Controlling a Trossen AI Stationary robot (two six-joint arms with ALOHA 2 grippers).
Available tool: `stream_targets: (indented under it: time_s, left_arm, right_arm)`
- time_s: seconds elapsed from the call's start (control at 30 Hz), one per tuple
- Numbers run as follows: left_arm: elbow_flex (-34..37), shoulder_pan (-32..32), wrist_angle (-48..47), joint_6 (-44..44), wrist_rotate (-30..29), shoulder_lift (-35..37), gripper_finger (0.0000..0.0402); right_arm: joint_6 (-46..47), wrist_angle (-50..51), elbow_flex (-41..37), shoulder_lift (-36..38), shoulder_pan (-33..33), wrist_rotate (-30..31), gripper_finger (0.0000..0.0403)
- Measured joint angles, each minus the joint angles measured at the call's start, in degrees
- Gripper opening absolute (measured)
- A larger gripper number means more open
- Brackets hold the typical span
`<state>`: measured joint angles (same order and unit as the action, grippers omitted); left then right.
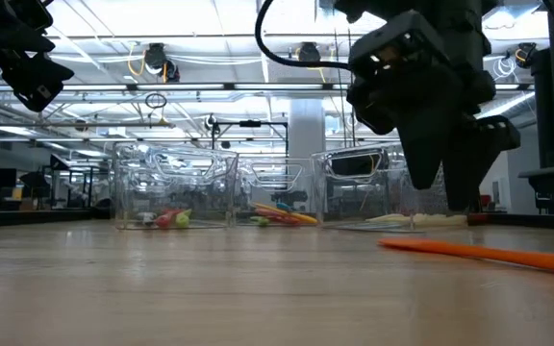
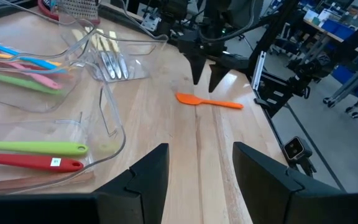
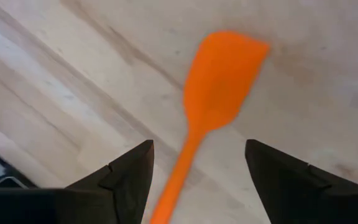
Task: Pick & Place Kitchen Items
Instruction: Put the orange spatula into the middle transparent bin
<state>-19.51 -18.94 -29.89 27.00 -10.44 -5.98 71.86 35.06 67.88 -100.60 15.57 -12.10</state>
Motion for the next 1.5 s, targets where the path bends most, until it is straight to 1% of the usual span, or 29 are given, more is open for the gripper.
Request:
stream_targets:
  time_s: [0.13, 0.27, 0.4, 0.53, 0.7, 0.87, 0.93, 1.03, 1.1, 1.2, 1.33, 1.5]
  left_arm:
    - [0.0, 0.0, 0.0, -0.05, -0.07, 0.0, 0.0179]
    - [0.0, 0.0, 0.0, -0.33, -0.1, 0.0, 0.0179]
    - [0.0, 0.0, 0.0, -0.28, -0.11, 0.0, 0.018]
    - [0.0, 0.0, 0.0, -0.28, -0.13, 0.0, 0.018]
    - [-0.04, 0.0, 0.02, 0.48, -0.13, -0.02, 0.0179]
    - [-0.04, 0.0, -0.01, 1.69, -0.07, -0.02, 0.018]
    - [-0.04, 0.0, 0.04, 1.85, -0.11, -0.02, 0.0179]
    - [-0.07, 0.0, 0.02, 2.24, -0.1, -0.02, 0.0179]
    - [-0.07, 0.0, 0.05, 2.45, -0.13, 0.0, 0.018]
    - [-0.07, 0.0, 0.04, 2.65, -0.15, 0.0, 0.018]
    - [-0.07, 0.0, 0.05, 2.97, -0.17, -0.02, 0.018]
    - [-0.07, 0.0, 0.07, 3.9, -0.22, -0.01, 0.0179]
  right_arm:
    - [3.47, -1.96, 0.0, 0.01, 0.68, 0.27, 0.0249]
    - [4.77, -3.17, 0.02, -0.69, 2.11, 1.86, 0.0249]
    - [5.48, -3.9, 0.04, -3.2, 3.32, 1.86, 0.0249]
    - [4.99, -7.23, 0.37, -7.67, 4.52, 2.25, 0.0249]
    - [5.8, -3.29, 0.35, -11.99, 4.84, 6.55, 0.0249]
    - [10.57, 3.22, 0.61, -14.68, 3.9, 10.02, 0.0249]
    - [12.18, 3.08, 0.61, -15.13, 3.89, 11.94, 0.0249]
    - [16.61, 2.4, 0.59, -15.76, 3.84, 12.71, 0.0245]
    - [18.95, 2.63, 0.59, -15.76, 4.07, 14.4, 0.0234]
    - [21.73, 4.09, 0.59, -15.77, 4.11, 16.95, 0.0206]
    - [22.19, 5.07, 0.57, -15.85, 4.16, 18.3, 0.0158]
    - [21.9, 3.4, -0.13, -15.85, 4.16, 20.57, 0.0095]
